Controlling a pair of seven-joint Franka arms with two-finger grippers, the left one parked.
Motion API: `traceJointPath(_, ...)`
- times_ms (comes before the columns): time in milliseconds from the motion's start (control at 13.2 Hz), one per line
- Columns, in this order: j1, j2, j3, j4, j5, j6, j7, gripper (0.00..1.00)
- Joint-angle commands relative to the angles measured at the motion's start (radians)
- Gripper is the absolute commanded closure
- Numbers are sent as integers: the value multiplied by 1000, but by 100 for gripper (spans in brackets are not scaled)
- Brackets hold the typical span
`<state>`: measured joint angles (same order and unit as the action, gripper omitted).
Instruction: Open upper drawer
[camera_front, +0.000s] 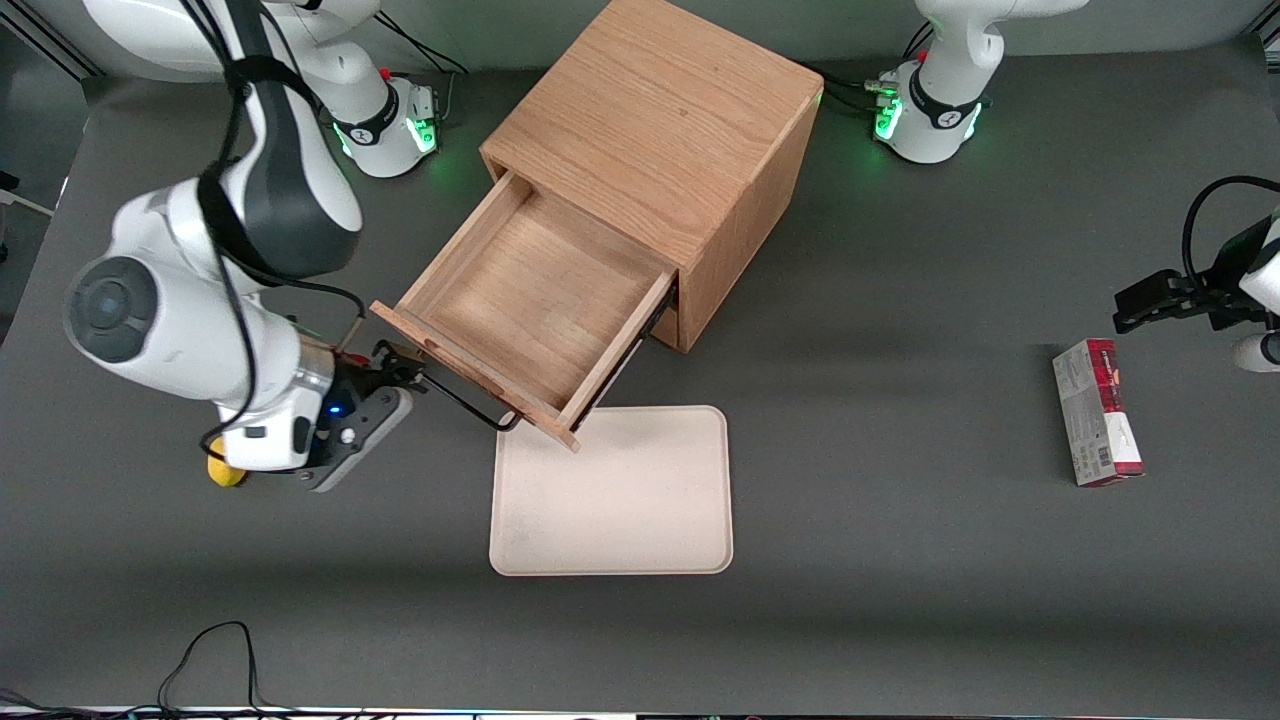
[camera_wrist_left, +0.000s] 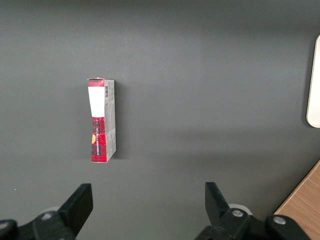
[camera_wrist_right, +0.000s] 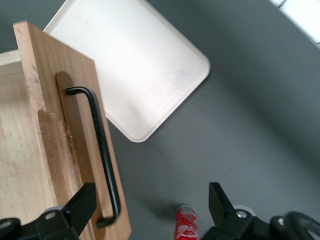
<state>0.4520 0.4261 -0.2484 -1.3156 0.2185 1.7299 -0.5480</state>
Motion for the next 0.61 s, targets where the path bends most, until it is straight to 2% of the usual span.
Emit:
traceJointPath(0,-3,-39,-58,39,-11,-49,3,0)
traceJointPath(76,-1,-59,-83,36,-11,-50,23,0)
traceJointPath(456,4,-122,-172,29,-16,-213,348,0)
traceJointPath(532,4,-127,-198,29,-16,-228,359,0)
